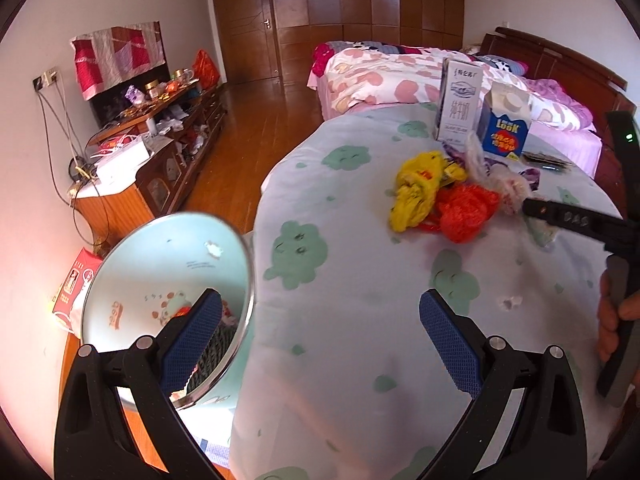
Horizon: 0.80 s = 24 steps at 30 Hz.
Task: Collect trash
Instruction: 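Move both tools back to the table while the right gripper grasps the clear plastic bag, then grasp the red plastic bag with the left gripper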
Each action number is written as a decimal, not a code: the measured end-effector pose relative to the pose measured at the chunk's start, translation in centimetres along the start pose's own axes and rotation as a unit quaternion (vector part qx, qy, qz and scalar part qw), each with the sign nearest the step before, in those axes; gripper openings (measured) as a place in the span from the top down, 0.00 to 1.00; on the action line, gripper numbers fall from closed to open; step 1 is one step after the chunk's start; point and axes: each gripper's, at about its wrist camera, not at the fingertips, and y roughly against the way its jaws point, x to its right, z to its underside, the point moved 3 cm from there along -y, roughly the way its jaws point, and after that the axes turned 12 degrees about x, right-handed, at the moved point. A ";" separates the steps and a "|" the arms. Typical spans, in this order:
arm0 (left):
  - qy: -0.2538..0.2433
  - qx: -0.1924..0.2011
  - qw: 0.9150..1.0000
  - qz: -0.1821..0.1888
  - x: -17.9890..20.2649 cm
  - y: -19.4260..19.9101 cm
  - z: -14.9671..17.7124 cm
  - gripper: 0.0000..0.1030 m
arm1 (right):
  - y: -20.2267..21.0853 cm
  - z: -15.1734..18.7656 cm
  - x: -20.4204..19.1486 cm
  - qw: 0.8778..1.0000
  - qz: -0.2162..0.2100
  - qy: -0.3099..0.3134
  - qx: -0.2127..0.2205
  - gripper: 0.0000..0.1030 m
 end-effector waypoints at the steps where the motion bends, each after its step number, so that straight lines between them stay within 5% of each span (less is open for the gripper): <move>1: -0.002 0.002 1.000 0.003 0.3 -0.1 -0.3 0.06 | -0.2 0.1 -0.1 1.000 -0.009 0.003 -0.006 0.45; 2: -0.004 0.005 1.000 0.006 0.7 -0.1 -0.6 0.06 | -0.1 0.2 -0.1 1.000 -0.020 0.001 -0.009 0.58; 5: -0.010 0.011 1.000 0.020 2.0 -0.5 -1.4 0.06 | 0.2 0.2 -0.1 1.000 -0.031 -0.001 -0.004 0.72; 10: -0.015 0.027 0.999 0.045 4.4 -1.3 -2.8 0.07 | 2.9 0.6 0.4 0.999 -0.041 -0.004 0.029 0.75; 16: -0.040 0.034 0.996 0.072 8.0 -3.1 -3.7 0.14 | 6.9 1.0 5.3 0.992 0.029 -0.085 0.086 0.75; 24: -0.073 0.002 0.994 0.083 11.7 -6.7 -3.4 0.44 | 8.1 1.9 7.5 0.987 0.047 -0.122 0.089 0.75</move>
